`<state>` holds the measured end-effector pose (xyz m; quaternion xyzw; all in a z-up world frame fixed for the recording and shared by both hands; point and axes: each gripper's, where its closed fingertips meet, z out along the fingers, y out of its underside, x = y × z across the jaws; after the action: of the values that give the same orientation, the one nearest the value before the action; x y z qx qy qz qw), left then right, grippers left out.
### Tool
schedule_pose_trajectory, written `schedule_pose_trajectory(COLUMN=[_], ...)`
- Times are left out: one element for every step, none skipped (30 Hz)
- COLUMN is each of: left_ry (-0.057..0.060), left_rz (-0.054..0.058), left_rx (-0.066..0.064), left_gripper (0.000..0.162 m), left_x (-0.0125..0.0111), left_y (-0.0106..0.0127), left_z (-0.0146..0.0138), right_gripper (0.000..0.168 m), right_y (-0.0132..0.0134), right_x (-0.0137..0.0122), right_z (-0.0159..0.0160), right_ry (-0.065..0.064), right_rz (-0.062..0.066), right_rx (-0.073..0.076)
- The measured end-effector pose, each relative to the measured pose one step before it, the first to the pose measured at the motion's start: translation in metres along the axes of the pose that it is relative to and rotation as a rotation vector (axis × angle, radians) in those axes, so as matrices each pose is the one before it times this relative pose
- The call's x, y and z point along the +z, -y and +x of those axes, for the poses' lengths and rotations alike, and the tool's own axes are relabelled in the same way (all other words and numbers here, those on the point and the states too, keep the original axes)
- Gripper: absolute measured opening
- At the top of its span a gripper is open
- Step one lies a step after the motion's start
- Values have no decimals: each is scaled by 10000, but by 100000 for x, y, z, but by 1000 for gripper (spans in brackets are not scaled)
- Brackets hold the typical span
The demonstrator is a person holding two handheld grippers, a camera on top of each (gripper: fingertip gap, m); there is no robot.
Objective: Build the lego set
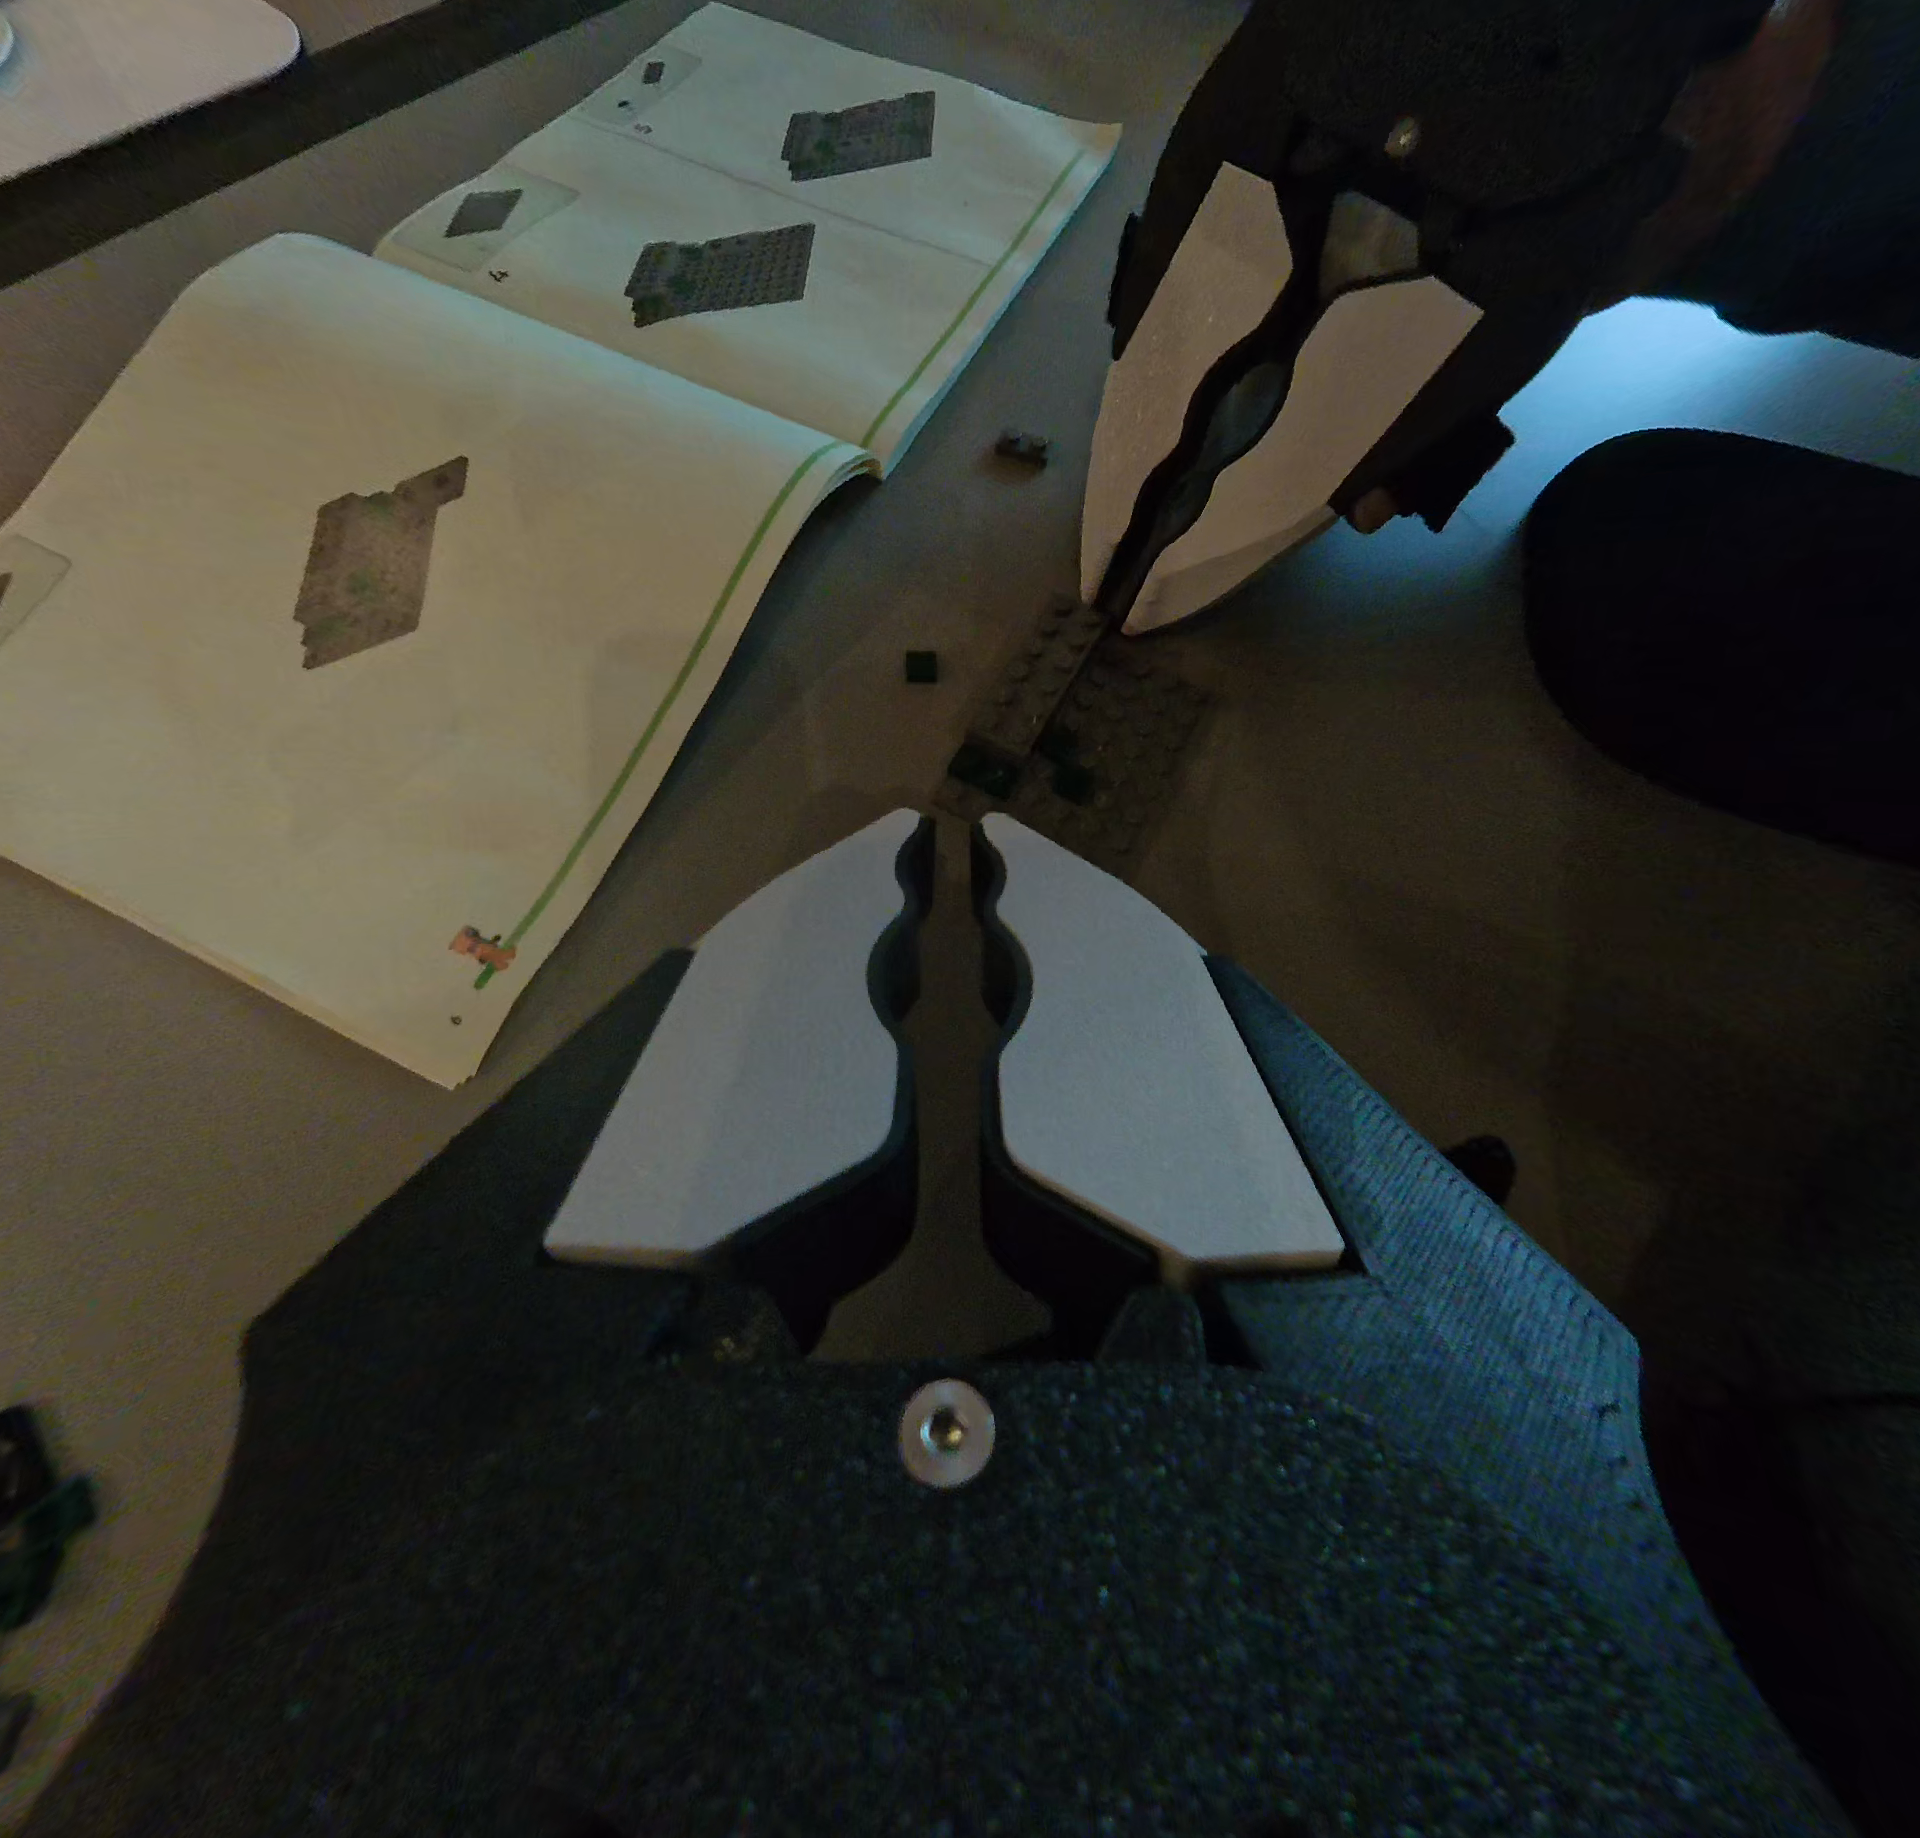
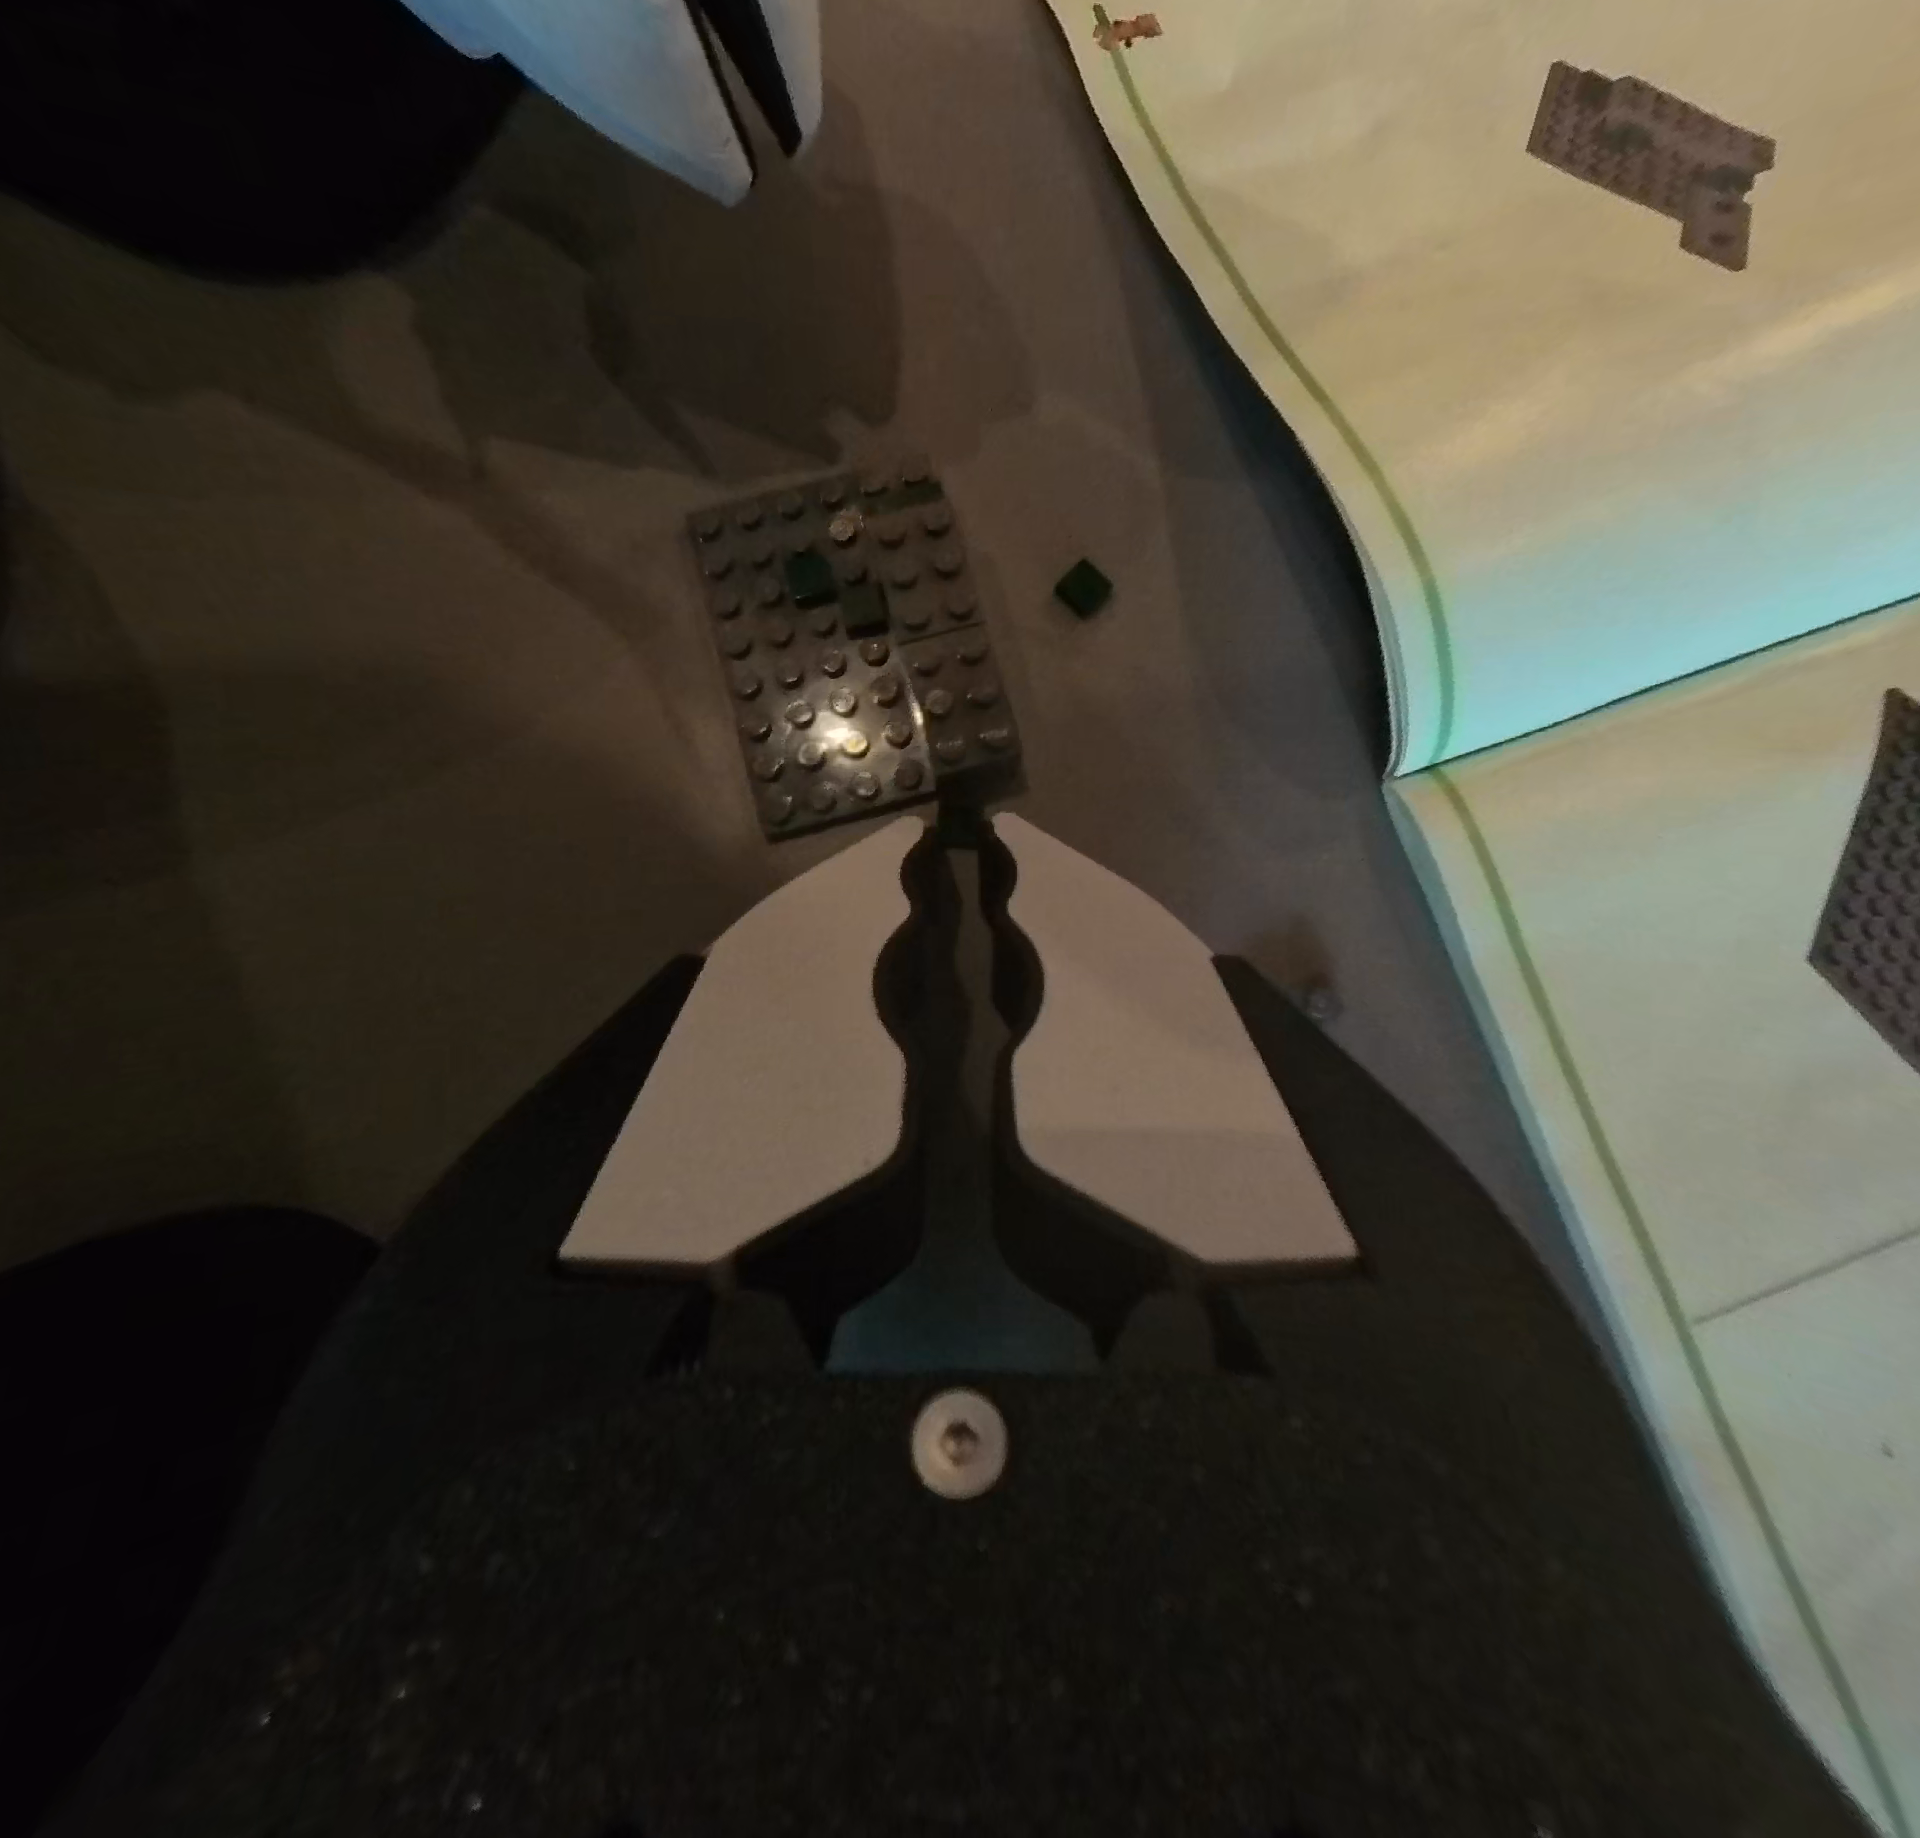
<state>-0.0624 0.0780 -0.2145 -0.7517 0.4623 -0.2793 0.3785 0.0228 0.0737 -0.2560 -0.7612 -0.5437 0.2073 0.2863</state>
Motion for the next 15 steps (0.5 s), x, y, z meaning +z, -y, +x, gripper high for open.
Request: schedule_pose_trajectory(left_ry=[-51,-77,-93,-132,-192,-220,-215,-179,-76,53,96,53,22,1,-21], left_rz=[123,156,128,126,184,233,204,29,-142,-202,-199,-153,-56,19,34], left_rx=[78,112,132,173,236,284,295,289,333,377,337,232,114,4,-71], left_gripper=[6,7,7,7,8,8,8,8,8,8,9,9,9,9,8], left_x=[-53,-62,-62,-38,-28,-19,33,121,167,153,96,33,-20,-56,-53], left_y=[190,247,223,236,314,391,377,153,-85,-182,-194,-143,-53,2,-3], left_z=[116,175,212,278,419,501,537,474,282,49,-54,-27,7,42,70], right_gripper=[7,7,7,0,0,0,0,0,0,0,0,0,4,6,11], right_y=[74,194,283,388,518,518,351,40,-243,-353,-240,-90,-116,-251,-302], right_x=[-131,-218,-310,-384,-412,-372,-248,-136,-91,-95,-142,-177,-152,-67,27], right_z=[-212,-305,-296,-316,-427,-506,-331,-36,131,62,-235,-565,-774,-890,-1026], right_ry=[102,172,169,160,239,278,124,-90,-190,-136,29,177,233,241,283], right_rz=[110,190,217,267,327,285,162,-29,-188,-215,-109,-3,-18,-133,-171], right_rx=[68,152,182,157,173,188,102,-37,-132,-146,-111,-121,-158,-143,-154])
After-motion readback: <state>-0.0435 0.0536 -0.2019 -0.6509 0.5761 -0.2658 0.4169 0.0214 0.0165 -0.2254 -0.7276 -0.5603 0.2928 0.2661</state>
